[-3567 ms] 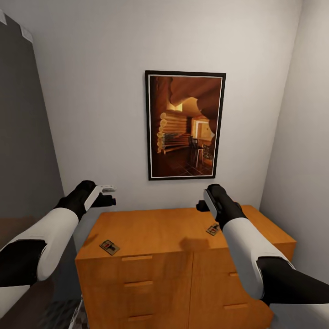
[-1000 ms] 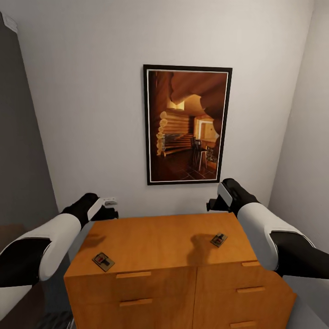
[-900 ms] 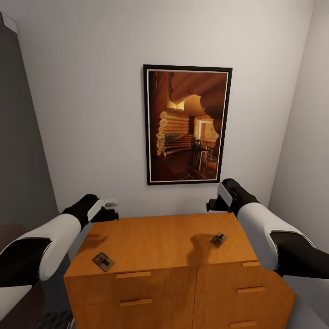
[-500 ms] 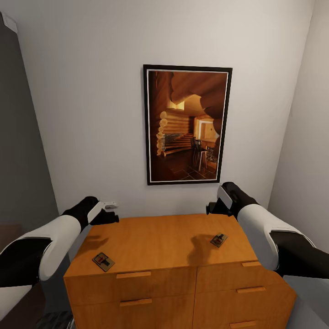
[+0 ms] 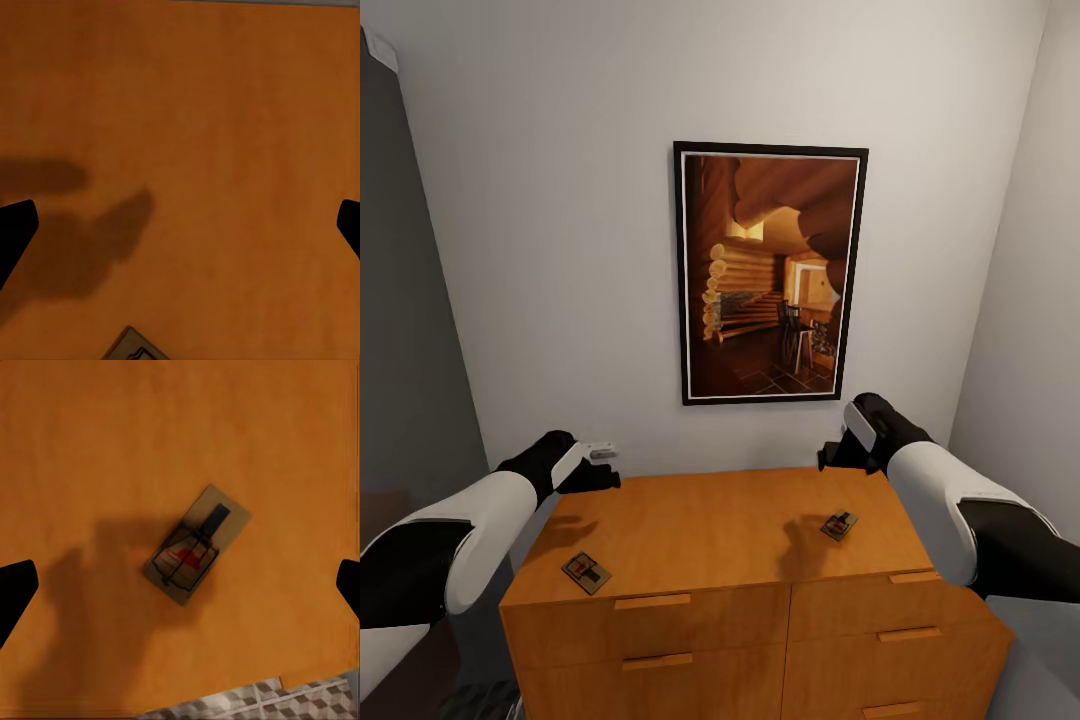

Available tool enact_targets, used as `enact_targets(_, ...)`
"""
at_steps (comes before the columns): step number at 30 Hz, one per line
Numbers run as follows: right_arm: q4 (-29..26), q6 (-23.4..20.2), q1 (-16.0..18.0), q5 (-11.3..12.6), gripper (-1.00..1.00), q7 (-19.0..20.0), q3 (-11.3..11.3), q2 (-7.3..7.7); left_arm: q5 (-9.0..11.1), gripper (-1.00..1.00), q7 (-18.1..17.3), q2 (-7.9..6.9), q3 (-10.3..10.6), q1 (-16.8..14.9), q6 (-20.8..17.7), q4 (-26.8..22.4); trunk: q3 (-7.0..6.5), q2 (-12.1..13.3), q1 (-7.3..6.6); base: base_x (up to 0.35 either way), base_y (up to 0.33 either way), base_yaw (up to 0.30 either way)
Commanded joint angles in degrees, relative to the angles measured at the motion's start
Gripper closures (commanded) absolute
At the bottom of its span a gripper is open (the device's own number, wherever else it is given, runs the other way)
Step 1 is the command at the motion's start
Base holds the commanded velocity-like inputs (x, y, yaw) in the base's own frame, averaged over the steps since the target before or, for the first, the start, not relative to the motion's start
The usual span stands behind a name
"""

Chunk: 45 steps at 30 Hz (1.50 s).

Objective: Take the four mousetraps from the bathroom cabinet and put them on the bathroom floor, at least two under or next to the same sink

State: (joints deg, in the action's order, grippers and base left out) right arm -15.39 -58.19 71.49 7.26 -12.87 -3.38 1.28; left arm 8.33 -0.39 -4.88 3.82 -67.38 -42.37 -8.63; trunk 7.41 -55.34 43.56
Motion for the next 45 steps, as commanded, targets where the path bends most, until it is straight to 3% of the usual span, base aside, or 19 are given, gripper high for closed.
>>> enact_targets(1, -0.08, -0.55, 0.4, 0.62, -1.0, -0.58, -0.31, 0.1, 0.46, -1.0, -0.04, -0.04, 0.43, -0.03, -0.27, -0.08, 0.09, -0.06, 0.01, 0.0, 0.0, 0.0)
enact_targets(10, -0.25, -1.81, 2.34, 0.65, -1.0, 0.64, -0.31, 2.43, 0.44, -1.0, 0.02, 0.01, 0.48, -0.03, 1.28, -0.02, 0.09, -0.06, 0.01, 0.0, 0.0, 0.0)
enact_targets(16, -0.32, -1.81, 4.36, 0.65, -1.0, 1.74, -0.32, 3.12, 0.39, -1.0, 0.16, 0.04, 0.5, -0.03, 3.59, 0.85, 0.09, -0.06, 0.01, 0.0, 0.0, 0.0)
enact_targets(45, 0.01, -1.81, 5.68, 0.66, -1.0, 2.15, -0.21, 2.76, 0.19, -1.0, 0.35, 0.04, 0.5, -0.03, 4.65, 1.85, 0.09, -0.06, 0.01, 0.04, 0.0, 0.0)
